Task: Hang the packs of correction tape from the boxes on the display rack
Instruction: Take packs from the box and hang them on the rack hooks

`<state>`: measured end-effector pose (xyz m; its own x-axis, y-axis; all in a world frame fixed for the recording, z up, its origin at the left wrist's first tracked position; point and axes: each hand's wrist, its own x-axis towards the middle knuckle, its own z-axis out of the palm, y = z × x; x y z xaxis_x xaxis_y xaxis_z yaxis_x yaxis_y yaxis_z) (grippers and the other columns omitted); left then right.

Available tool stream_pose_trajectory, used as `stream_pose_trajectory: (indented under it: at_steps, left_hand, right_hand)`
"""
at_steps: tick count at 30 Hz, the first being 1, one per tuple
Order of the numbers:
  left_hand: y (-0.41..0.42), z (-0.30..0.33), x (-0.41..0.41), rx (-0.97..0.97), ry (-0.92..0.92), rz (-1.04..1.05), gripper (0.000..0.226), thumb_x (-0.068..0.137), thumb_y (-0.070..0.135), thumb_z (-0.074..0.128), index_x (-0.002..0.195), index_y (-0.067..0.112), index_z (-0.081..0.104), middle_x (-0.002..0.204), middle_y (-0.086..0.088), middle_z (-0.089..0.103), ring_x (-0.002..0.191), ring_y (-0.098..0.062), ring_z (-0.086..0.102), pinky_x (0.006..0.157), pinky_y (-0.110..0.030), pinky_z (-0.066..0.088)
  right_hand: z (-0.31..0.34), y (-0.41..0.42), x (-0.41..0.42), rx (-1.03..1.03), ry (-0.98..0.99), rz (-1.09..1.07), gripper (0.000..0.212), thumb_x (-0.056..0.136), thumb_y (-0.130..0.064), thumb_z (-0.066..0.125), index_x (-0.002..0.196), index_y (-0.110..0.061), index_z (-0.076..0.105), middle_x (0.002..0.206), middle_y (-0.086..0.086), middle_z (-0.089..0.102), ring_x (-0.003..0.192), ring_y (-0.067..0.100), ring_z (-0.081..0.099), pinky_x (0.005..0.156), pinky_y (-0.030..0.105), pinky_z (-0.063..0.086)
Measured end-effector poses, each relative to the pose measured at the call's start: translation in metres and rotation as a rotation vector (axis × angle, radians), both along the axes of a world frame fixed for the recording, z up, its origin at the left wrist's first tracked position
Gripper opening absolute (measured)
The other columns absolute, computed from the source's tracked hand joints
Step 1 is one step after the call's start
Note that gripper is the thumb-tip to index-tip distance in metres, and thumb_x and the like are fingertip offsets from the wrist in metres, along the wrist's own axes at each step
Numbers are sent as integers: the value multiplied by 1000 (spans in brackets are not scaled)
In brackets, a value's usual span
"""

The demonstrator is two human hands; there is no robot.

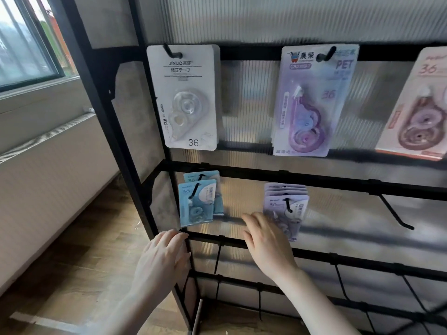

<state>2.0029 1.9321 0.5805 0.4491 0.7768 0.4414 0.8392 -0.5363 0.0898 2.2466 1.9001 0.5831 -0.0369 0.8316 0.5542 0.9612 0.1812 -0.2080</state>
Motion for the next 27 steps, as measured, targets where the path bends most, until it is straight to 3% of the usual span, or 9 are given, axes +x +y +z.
stream_pose_trajectory:
  at_steps: [2, 4, 8, 15, 18, 20, 22, 27]
  left_hand:
    - [-11, -1, 12, -17, 5, -1, 35, 73, 36, 67, 101, 16, 65, 98, 2, 65, 90, -20, 62, 70, -33, 54]
    - [-24, -3, 25, -57, -3, 6, 45, 61, 28, 84, 101, 16, 65, 100, 1, 65, 91, -22, 64, 71, -34, 55]
    - [-50, -12, 45, -13, -10, -22, 36, 73, 36, 63, 104, 17, 62, 105, 1, 64, 96, -22, 61, 76, -35, 54]
    - [-76, -35, 76, -185, 2, -71, 46, 68, 31, 78, 108, 13, 64, 115, -9, 63, 108, -33, 60, 83, -45, 53]
    - [-85, -39, 89, -184, 13, -97, 50, 78, 47, 47, 110, 14, 64, 117, -11, 63, 112, -32, 58, 85, -45, 51]
    - [-91, -45, 98, -192, 17, -117, 58, 78, 51, 39, 113, 12, 64, 121, -12, 62, 116, -32, 56, 89, -45, 49]
    - [-101, -52, 105, -222, 17, -138, 58, 79, 51, 40, 115, 12, 62, 125, -13, 59, 121, -33, 52, 94, -46, 46]
    - [-132, -69, 127, -260, 49, -173, 49, 75, 38, 68, 115, 10, 62, 126, -14, 58, 120, -33, 52, 92, -46, 47]
  right_hand:
    - [-9, -18, 12, -24, -33, -8, 26, 81, -20, 62, 106, -14, 61, 98, 3, 63, 81, 18, 63, 61, 27, 56]
    - [-18, -37, 26, -58, -51, -29, 30, 78, -21, 70, 106, -16, 60, 97, 3, 62, 77, 18, 63, 58, 26, 55]
    - [-29, -75, 56, -81, -82, -102, 40, 71, -19, 78, 109, -14, 63, 96, 3, 64, 77, 18, 64, 63, 27, 55]
    - [-51, -136, 85, -192, -147, -360, 45, 61, -26, 85, 102, -14, 70, 96, 8, 67, 81, 25, 67, 66, 33, 55]
    - [-62, -161, 89, -240, -150, -450, 48, 59, -28, 85, 102, -14, 69, 98, 11, 67, 82, 28, 67, 66, 38, 55]
    - [-70, -178, 94, -266, -160, -496, 49, 62, -30, 83, 106, -14, 68, 101, 12, 66, 85, 30, 66, 69, 41, 55]
    - [-78, -195, 99, -318, -169, -544, 50, 66, -32, 81, 110, -14, 67, 106, 15, 65, 89, 32, 66, 73, 43, 54]
    - [-96, -231, 123, -432, -164, -623, 55, 65, -36, 81, 113, -14, 66, 110, 17, 65, 96, 33, 66, 77, 46, 54]
